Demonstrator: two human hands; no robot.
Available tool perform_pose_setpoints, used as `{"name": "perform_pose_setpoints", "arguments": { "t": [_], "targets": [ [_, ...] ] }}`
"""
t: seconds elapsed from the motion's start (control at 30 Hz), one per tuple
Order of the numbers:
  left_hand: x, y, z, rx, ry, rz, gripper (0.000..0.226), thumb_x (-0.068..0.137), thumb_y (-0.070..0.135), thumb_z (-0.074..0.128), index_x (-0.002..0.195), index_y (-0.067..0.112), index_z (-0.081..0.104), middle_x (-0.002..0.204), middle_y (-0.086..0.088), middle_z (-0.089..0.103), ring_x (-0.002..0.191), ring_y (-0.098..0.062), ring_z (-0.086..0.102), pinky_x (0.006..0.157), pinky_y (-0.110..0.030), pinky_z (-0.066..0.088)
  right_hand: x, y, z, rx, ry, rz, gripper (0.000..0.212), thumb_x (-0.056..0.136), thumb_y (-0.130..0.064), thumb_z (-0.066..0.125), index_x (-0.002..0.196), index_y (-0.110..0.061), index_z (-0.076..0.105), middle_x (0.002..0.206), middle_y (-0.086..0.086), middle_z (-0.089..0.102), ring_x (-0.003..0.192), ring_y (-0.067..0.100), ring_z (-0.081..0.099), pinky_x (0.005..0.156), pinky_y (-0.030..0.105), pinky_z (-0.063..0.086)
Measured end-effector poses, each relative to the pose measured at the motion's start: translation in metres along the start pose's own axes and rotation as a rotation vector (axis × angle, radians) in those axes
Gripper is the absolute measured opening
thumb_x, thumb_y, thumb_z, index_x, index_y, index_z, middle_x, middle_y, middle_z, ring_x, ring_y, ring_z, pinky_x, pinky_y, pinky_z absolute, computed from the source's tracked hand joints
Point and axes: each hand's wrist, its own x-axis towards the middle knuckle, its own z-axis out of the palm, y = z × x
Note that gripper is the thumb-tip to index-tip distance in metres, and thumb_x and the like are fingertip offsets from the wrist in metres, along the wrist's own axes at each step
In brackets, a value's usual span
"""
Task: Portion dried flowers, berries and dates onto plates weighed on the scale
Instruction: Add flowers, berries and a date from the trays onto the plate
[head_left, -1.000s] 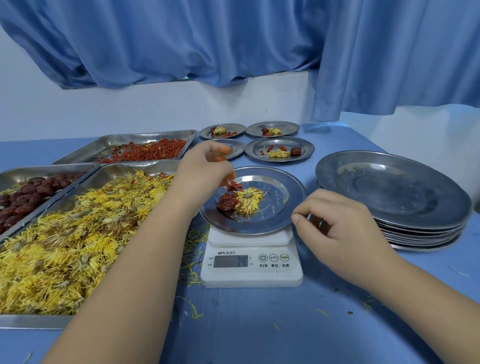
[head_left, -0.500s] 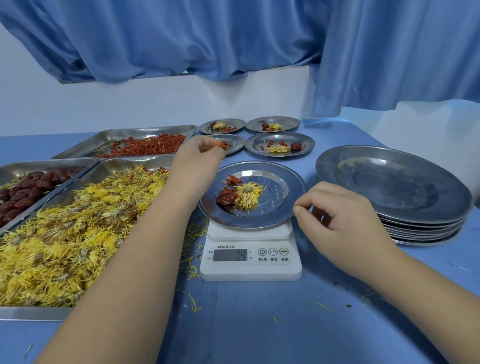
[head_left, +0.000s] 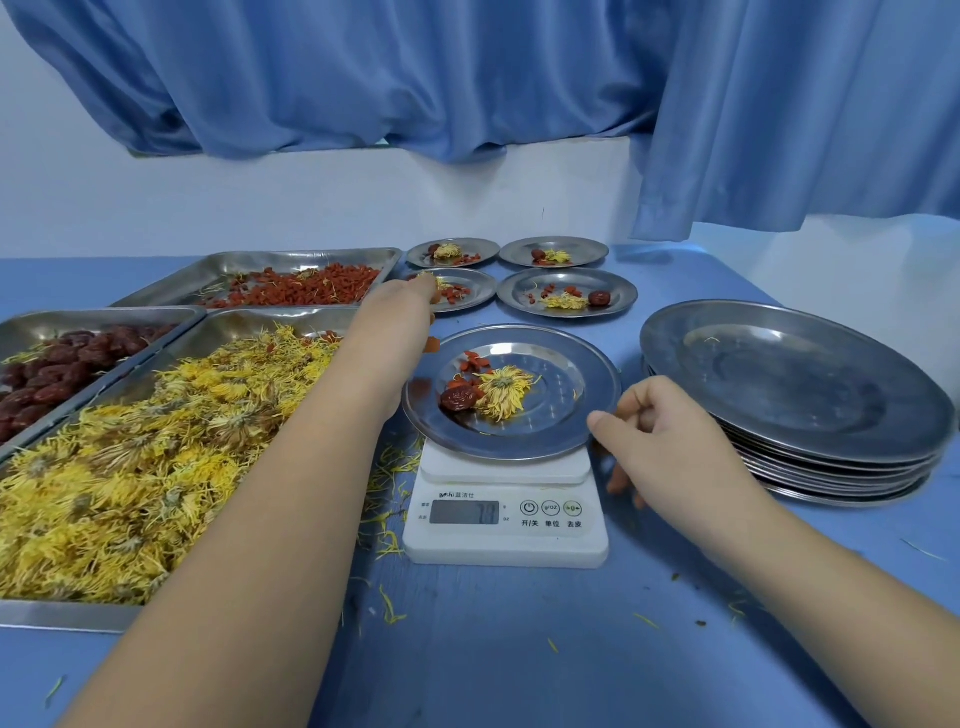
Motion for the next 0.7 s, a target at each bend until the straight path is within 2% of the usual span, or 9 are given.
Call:
{"name": "perform_pose_setpoints", "arguments": {
  "t": [0.13,0.23,0.3,0.4,0.47,0.57,0.7],
  "targets": [
    [-0.001,0.006,-0.001,-0.054,0.004,-0.051,0.030,0.101,0.034,0.041,0.113,0.015,0.061,0.112,-0.005,0.058,0.084,-0.020,0.058,0.067,-0.030,0.038,0.001,-0.001,0.005,0.050,-0.018,-0.015,0.013,0.085,-0.022,0.064,0.081,-0.021,0.052,0.057,-0.007,0.057,0.053,0.014,0.062,0.055,0.033,0.045],
    [-0.003,0.007,-0.004,-0.082,0.019,-0.034,0.031,0.102,0.036,0.039,0.110,0.016,0.060,0.112,-0.006,0.058,0.084,-0.020,0.057,0.064,-0.030,0.039,-0.002,-0.006,0.005,0.121,-0.003,-0.040,0.012,0.086,-0.020,0.065,0.081,-0.019,0.055,0.064,-0.002,0.057,0.060,0.023,0.063,0.055,0.034,0.047],
    [-0.005,0.007,-0.008,-0.128,0.016,-0.035,0.030,0.102,0.036,0.039,0.109,0.017,0.061,0.109,-0.005,0.058,0.082,-0.020,0.058,0.073,-0.033,0.040,-0.004,-0.011,0.005,0.180,0.001,-0.056,0.011,0.086,-0.016,0.065,0.082,-0.017,0.055,0.066,0.004,0.058,0.055,0.018,0.063,0.052,0.030,0.046],
    [-0.010,0.009,-0.013,-0.235,0.004,0.001,0.029,0.102,0.037,0.040,0.093,0.020,0.061,0.096,-0.003,0.058,0.074,-0.017,0.058,0.087,-0.042,0.040,-0.006,-0.020,0.002,0.299,0.004,-0.053,0.008,0.088,-0.007,0.062,0.085,-0.011,0.056,0.062,0.005,0.058,0.053,0.016,0.065,0.050,0.026,0.049],
    [-0.015,0.012,-0.019,-0.348,-0.013,0.033,0.031,0.102,0.040,0.041,0.094,0.020,0.063,0.093,-0.001,0.060,0.077,-0.018,0.060,0.083,-0.042,0.043,-0.006,-0.027,-0.003,0.409,0.007,-0.041,0.006,0.089,-0.003,0.060,0.089,-0.008,0.057,0.063,0.005,0.059,0.055,0.018,0.066,0.051,0.024,0.052],
    [-0.022,0.021,-0.022,-0.487,-0.071,0.129,0.036,0.102,0.042,0.040,0.107,0.015,0.064,0.097,-0.001,0.063,0.076,-0.016,0.067,0.074,-0.040,0.053,-0.002,-0.036,-0.019,0.576,0.016,-0.010,0.006,0.090,0.001,0.058,0.090,-0.005,0.058,0.074,0.016,0.066,0.062,0.022,0.070,0.054,0.024,0.054],
    [-0.025,0.035,-0.010,-0.531,-0.137,0.246,0.038,0.101,0.043,0.041,0.104,0.017,0.068,0.093,0.003,0.071,0.087,-0.019,0.071,0.078,-0.041,0.056,0.021,-0.045,-0.057,0.781,-0.044,0.035,0.010,0.089,0.007,0.056,0.088,-0.003,0.057,0.074,0.014,0.067,0.064,0.024,0.069,0.058,0.025,0.056]
  ]
}}
